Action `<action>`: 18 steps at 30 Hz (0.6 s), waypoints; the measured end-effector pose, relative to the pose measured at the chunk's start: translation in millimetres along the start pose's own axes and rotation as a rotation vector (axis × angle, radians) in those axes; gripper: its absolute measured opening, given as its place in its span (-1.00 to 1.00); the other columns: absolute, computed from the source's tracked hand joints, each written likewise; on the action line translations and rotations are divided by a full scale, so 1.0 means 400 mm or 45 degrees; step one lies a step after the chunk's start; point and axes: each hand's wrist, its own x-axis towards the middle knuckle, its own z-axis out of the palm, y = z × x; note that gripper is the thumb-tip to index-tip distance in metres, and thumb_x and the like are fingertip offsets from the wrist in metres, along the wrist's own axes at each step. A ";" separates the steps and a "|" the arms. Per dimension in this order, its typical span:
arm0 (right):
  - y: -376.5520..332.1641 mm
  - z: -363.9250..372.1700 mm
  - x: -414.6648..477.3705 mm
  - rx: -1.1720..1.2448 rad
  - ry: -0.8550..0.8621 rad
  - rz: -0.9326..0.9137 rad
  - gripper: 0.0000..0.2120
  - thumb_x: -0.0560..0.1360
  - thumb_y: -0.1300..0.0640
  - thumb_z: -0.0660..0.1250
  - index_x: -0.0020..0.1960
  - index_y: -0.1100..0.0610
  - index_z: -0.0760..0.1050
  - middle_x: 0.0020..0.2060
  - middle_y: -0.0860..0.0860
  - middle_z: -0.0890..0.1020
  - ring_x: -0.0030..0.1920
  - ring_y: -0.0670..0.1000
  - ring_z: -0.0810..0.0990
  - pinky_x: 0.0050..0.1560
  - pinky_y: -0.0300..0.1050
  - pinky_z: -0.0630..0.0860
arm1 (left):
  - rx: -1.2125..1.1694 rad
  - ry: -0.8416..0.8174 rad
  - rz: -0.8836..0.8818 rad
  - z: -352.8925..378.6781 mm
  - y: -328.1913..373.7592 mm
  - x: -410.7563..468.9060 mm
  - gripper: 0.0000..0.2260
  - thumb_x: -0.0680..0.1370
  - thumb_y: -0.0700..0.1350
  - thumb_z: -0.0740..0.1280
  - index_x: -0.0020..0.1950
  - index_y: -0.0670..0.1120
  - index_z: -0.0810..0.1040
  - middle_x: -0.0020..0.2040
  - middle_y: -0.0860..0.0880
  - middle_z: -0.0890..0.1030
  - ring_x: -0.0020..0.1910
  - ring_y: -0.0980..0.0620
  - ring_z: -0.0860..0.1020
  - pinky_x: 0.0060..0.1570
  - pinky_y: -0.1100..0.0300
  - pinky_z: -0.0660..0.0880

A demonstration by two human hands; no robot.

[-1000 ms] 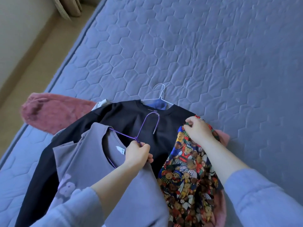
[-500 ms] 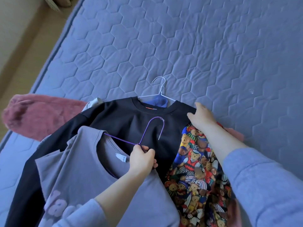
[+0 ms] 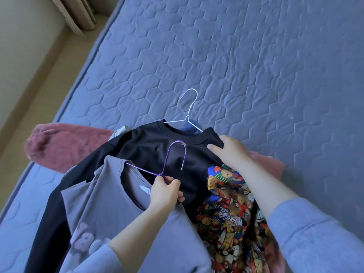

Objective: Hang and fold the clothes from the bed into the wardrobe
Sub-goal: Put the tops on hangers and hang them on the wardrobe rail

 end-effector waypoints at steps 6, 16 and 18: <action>-0.073 -0.032 -0.211 0.152 0.181 -0.135 -0.68 0.51 -0.23 0.24 -0.24 -0.01 0.37 -0.38 -0.08 0.51 -0.24 0.04 0.49 -0.33 -0.10 0.27 | -0.237 -0.009 0.001 -0.095 0.039 -0.133 -0.84 0.53 -0.28 0.22 -0.23 -0.13 0.37 -0.42 -0.04 0.39 -0.50 0.03 0.33 -0.41 0.18 0.36; -0.167 -0.097 -0.592 0.355 0.404 -0.472 -0.56 0.51 -0.12 0.31 -0.41 -0.02 0.18 -0.53 -0.03 0.34 -0.37 -0.05 0.39 -0.33 -0.29 0.31 | -0.429 0.020 0.139 -0.242 0.117 -0.442 -0.91 0.56 -0.27 0.25 -0.13 -0.19 0.49 -0.21 -0.09 0.58 -0.35 0.07 0.55 -0.37 0.31 0.49; -0.184 -0.121 -0.655 0.356 0.395 -0.507 -0.59 0.48 -0.22 0.24 -0.38 -0.01 0.22 -0.49 0.02 0.40 -0.35 0.01 0.41 -0.32 -0.16 0.34 | -0.501 0.003 0.177 -0.270 0.132 -0.508 -0.93 0.57 -0.22 0.29 -0.08 -0.20 0.54 -0.13 -0.10 0.65 -0.25 0.05 0.64 -0.27 0.30 0.58</action>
